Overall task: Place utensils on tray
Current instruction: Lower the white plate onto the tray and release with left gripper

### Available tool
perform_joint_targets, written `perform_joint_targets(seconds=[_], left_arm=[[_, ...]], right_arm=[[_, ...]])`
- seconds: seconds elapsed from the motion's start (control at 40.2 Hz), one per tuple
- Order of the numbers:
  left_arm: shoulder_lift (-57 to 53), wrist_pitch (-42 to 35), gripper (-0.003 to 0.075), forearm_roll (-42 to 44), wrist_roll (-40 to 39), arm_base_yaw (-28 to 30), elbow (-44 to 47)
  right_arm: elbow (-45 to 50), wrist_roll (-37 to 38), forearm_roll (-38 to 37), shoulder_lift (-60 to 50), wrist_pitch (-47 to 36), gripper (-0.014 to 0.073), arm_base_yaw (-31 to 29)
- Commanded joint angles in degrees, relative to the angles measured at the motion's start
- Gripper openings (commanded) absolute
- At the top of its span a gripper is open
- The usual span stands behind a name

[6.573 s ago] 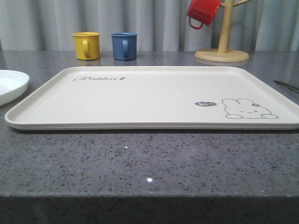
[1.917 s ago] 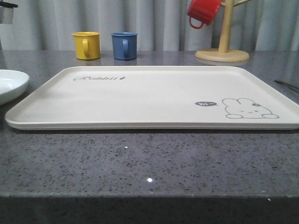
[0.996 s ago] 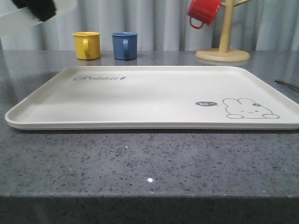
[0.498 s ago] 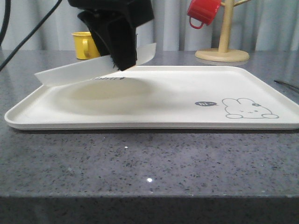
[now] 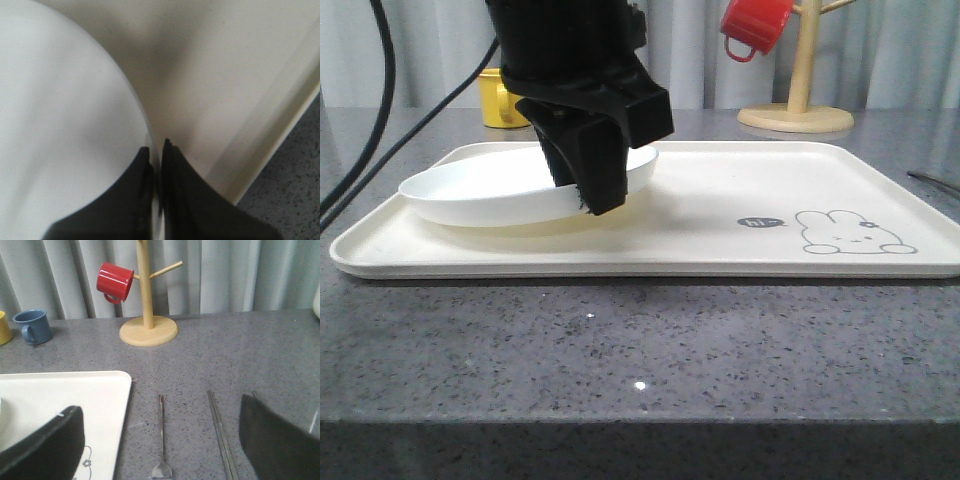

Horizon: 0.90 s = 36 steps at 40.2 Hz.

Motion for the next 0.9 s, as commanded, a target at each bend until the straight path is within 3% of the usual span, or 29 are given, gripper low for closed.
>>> perform_joint_targets(seconds=[0.0, 0.174, 0.274, 0.423, 0.647, 0.871], left_arm=[[-2.35, -2.19, 0.0137, -0.82, -0.44, -0.42, -1.68], [-2.58, -0.03, 0.0300, -0.94, -0.44, -0.42, -2.35], [-2.82, 3.31, 0.0302, -0.94, -0.44, -0.42, -4.84], [-3.60, 8.22, 0.0233, -0.56, -0.44, -0.42, -8.98], [-6.64, 13.06, -0.0008, 0.15, -0.49, 2.08, -9.46], [-14.27, 8.11, -0.0018, -0.35, -4.19, 10.21, -2.16]], right_arm=[[-2.03, -0.32, 0.15, 0.84, -4.34, 0.0646, -0.30], [-2.03, -0.32, 0.15, 0.84, -4.34, 0.0646, -0.30], [-2.03, -0.32, 0.15, 0.84, -4.34, 0.0646, -0.30], [-2.03, -0.32, 0.15, 0.84, -4.34, 0.0646, -0.30], [-2.03, -0.32, 0.15, 0.84, -4.34, 0.0646, -0.30], [-2.03, -0.32, 0.15, 0.84, -4.34, 0.0646, -0.30]])
